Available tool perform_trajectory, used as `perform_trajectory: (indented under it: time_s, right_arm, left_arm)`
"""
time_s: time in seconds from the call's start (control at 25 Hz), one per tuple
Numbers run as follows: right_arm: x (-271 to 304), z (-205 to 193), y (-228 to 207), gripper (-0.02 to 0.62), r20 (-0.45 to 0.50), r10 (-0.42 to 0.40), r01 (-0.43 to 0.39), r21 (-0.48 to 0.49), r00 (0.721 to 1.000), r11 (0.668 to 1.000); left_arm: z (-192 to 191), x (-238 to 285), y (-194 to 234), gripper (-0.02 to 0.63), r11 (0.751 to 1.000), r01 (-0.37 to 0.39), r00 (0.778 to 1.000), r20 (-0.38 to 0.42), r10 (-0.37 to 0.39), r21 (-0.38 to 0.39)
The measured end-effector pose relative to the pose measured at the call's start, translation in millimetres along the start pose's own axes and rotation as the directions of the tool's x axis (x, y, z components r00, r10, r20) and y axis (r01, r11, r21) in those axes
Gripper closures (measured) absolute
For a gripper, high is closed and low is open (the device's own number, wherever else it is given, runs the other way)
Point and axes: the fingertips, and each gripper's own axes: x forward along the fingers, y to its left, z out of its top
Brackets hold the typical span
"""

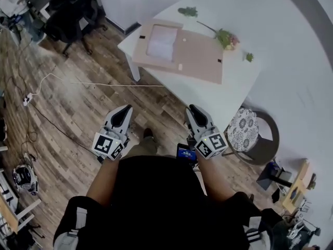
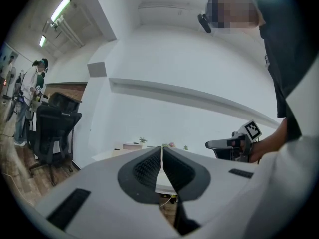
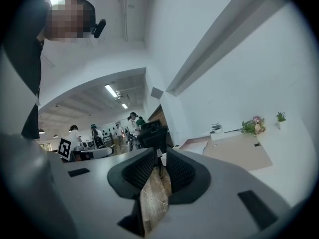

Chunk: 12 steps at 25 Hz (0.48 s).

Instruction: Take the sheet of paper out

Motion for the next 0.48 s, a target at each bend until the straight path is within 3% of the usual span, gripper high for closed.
perform_trajectory:
  time_s: [0.32, 0.48]
  right_arm:
    - [56.8, 20.5, -42.2, 0.505, 0.007, -0.036, 0.035, 0.050, 0.999, 0.998]
    - [81.2, 19.8, -66.1, 0.505, -0.009, -0.030, 0.031, 0.123, 0.999, 0.992]
  left_arm:
    - [6.5, 54.8, 55.0, 0.592, 0.999, 0.037, 0.999, 0.011, -0.037, -0.009]
    - [5.8, 82.3, 77.4, 0.592, 0.999, 0.045, 0.999, 0.005, -0.045, -0.001]
